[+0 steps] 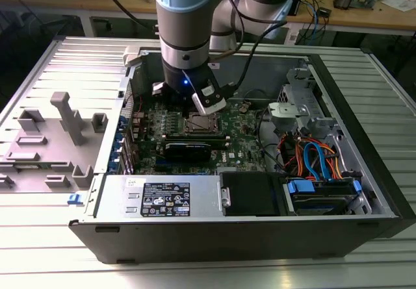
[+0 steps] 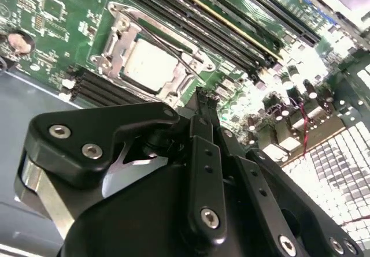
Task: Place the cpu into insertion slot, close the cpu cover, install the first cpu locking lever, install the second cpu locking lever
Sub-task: 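Install the second cpu locking lever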
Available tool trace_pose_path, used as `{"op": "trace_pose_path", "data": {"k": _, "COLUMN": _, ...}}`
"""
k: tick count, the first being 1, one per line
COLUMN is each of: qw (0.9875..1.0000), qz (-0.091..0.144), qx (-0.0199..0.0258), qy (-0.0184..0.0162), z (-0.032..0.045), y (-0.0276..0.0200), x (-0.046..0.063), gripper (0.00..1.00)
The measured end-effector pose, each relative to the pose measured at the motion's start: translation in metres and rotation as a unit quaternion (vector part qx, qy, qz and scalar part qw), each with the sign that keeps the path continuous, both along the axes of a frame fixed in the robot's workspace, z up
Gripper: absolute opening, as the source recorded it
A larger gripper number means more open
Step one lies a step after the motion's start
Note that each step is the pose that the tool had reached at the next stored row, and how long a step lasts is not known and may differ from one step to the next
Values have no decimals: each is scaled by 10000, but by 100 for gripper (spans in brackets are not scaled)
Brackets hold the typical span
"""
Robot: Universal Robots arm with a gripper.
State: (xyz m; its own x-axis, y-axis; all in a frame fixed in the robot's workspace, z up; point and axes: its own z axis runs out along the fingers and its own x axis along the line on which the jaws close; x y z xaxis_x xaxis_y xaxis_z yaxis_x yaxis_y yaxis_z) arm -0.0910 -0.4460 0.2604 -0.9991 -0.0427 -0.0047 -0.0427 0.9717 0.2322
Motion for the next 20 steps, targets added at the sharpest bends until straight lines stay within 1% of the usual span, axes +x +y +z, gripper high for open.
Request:
{"op": "trace_pose_path", "data": {"k": 1, "qw": 10000, "qz": 0, "qx": 0, "qy": 16, "z": 0, "y": 0, "x": 31, "gripper": 11}}
{"op": "trace_pose_path", "data": {"k": 2, "qw": 10000, "qz": 1, "qx": 1, "qy": 51, "z": -1, "y": -3, "x": 86, "gripper": 11}}
{"op": "trace_pose_path", "data": {"k": 3, "qw": 10000, "qz": 0, "qx": -1, "qy": 92, "z": -6, "y": -17, "x": 104, "gripper": 11}}
{"op": "trace_pose_path", "data": {"k": 4, "qw": 9999, "qz": 0, "qx": 1, "qy": 112, "z": -13, "y": -41, "x": 111, "gripper": 11}}
{"op": "trace_pose_path", "data": {"k": 5, "qw": 9999, "qz": 1, "qx": 2, "qy": 138, "z": -25, "y": -98, "x": 125, "gripper": 11}}
{"op": "trace_pose_path", "data": {"k": 6, "qw": 9999, "qz": 0, "qx": 2, "qy": 157, "z": -34, "y": -142, "x": 142, "gripper": 11}}
{"op": "trace_pose_path", "data": {"k": 7, "qw": 9999, "qz": 1, "qx": 7, "qy": 166, "z": -74, "y": -177, "x": 163, "gripper": 11}}
{"op": "trace_pose_path", "data": {"k": 9, "qw": 9999, "qz": 1, "qx": 8, "qy": 166, "z": -133, "y": -187, "x": 176, "gripper": 11}}
{"op": "trace_pose_path", "data": {"k": 16, "qw": 9999, "qz": 0, "qx": 12, "qy": 166, "z": -264, "y": -192, "x": 175, "gripper": 11}}
{"op": "trace_pose_path", "data": {"k": 18, "qw": 9999, "qz": 4, "qx": 36, "qy": 166, "z": -281, "y": -198, "x": 144, "gripper": 11}}
{"op": "trace_pose_path", "data": {"k": 20, "qw": 9998, "qz": 7, "qx": 58, "qy": 167, "z": -313, "y": -201, "x": 109, "gripper": 11}}
